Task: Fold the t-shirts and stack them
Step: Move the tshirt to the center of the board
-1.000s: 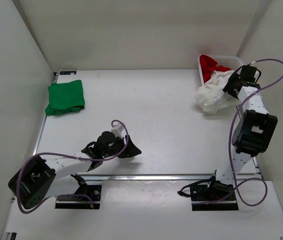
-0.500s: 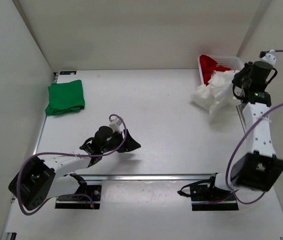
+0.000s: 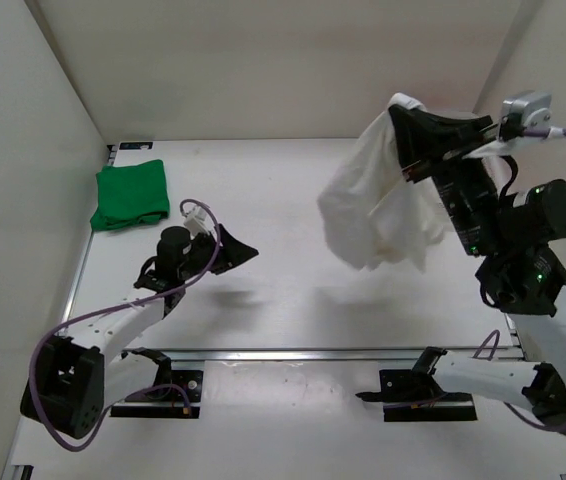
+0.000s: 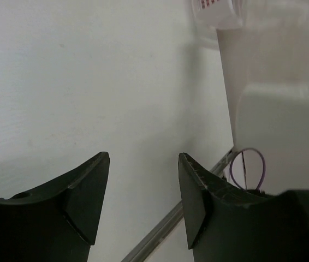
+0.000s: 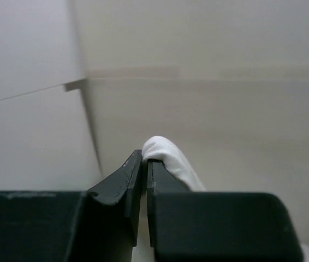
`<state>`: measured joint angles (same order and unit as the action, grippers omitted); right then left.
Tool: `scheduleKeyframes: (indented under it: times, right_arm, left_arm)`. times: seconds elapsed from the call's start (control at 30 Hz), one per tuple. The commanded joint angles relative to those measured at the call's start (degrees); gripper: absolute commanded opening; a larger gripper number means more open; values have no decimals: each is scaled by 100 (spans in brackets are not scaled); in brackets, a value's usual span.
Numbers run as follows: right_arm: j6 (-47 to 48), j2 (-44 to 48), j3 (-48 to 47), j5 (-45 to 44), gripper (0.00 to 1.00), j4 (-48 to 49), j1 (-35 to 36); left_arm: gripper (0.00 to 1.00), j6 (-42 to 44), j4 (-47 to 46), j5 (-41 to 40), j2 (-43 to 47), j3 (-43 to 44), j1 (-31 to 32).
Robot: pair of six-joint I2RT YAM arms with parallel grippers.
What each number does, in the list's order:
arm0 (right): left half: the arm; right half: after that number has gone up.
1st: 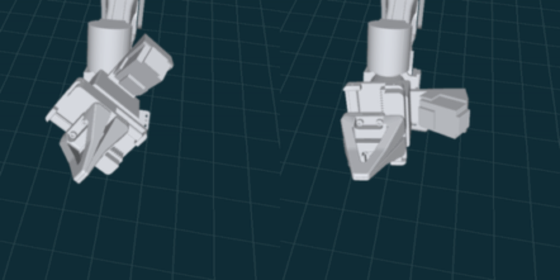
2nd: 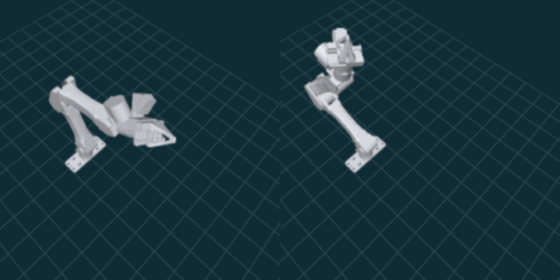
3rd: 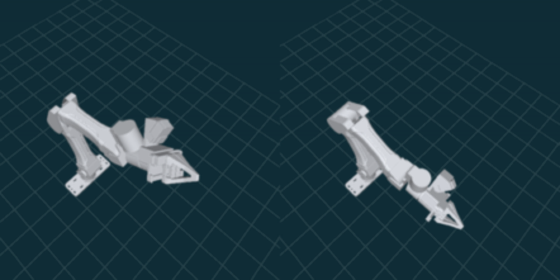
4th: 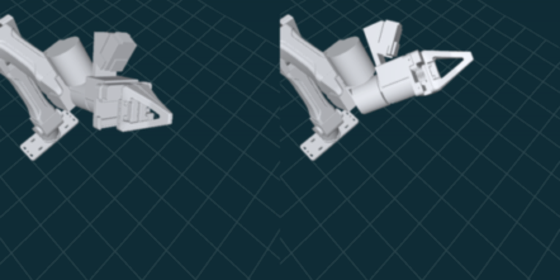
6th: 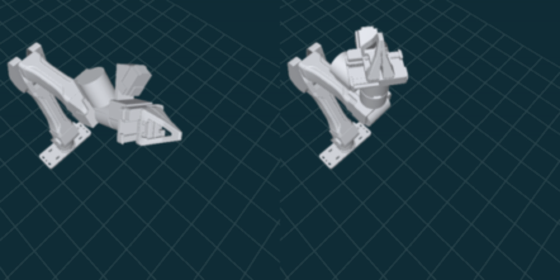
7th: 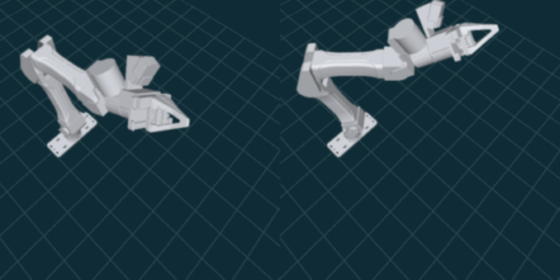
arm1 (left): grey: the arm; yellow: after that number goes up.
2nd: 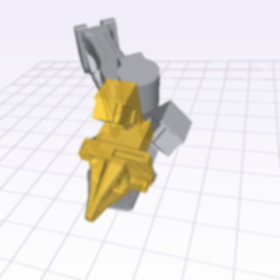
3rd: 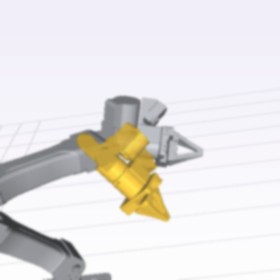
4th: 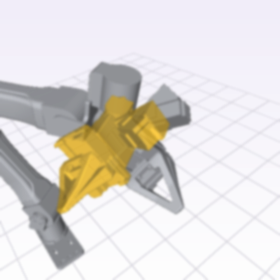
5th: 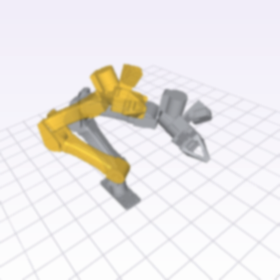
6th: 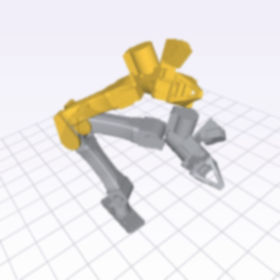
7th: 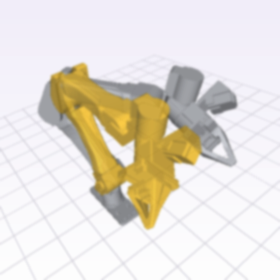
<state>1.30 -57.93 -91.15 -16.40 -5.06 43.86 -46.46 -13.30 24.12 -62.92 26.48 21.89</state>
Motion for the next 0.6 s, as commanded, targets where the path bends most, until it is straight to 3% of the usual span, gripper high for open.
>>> scheduleKeyframes:
  times: [0.0, 0.07, 0.1, 0.17, 0.27, 0.43, 0.47, 0.5, 0.57]
  right_arm:
    - [1597, -550, -96, -1434, 0, 1111, 1361]
    - [1287, -973, -226, -1045, 0, 563, 1206]
    - [606, -1209, -219, -631, 1, 106, 708]
    - [-565, -1475, 210, 1121, 0, 40, -547]
    - [-1832, -2149, 1064, 2823, 0, 479, -1570]
    - [-1738, -3687, 661, 3679, 4, 304, -2179]
    - [-1878, -3960, 652, 3775, 14, 408, -2406]
    - [-1992, -4084, 669, 3915, 31, 479, -2678]
    - [-2396, -4349, 652, 4056, 43, 384, -2986]
  left_arm:
    - [64, -109, 222, 619, 148, 269, -771]
    - [64, -144, 345, 882, 157, 340, -1167]
    - [63, -197, 398, 1014, 174, 366, -1291]
    - [63, -75, 529, 1025, 226, 454, -1459]
    - [63, 215, 1064, 622, 280, 612, -1495]
    - [62, 243, 1277, 242, 175, 657, -1697]
    - [62, 164, 1182, 173, 174, 622, -1679]
    - [62, 128, 1128, 172, 166, 552, -1671]
    - [63, 224, 1118, -20, 148, 542, -1584]
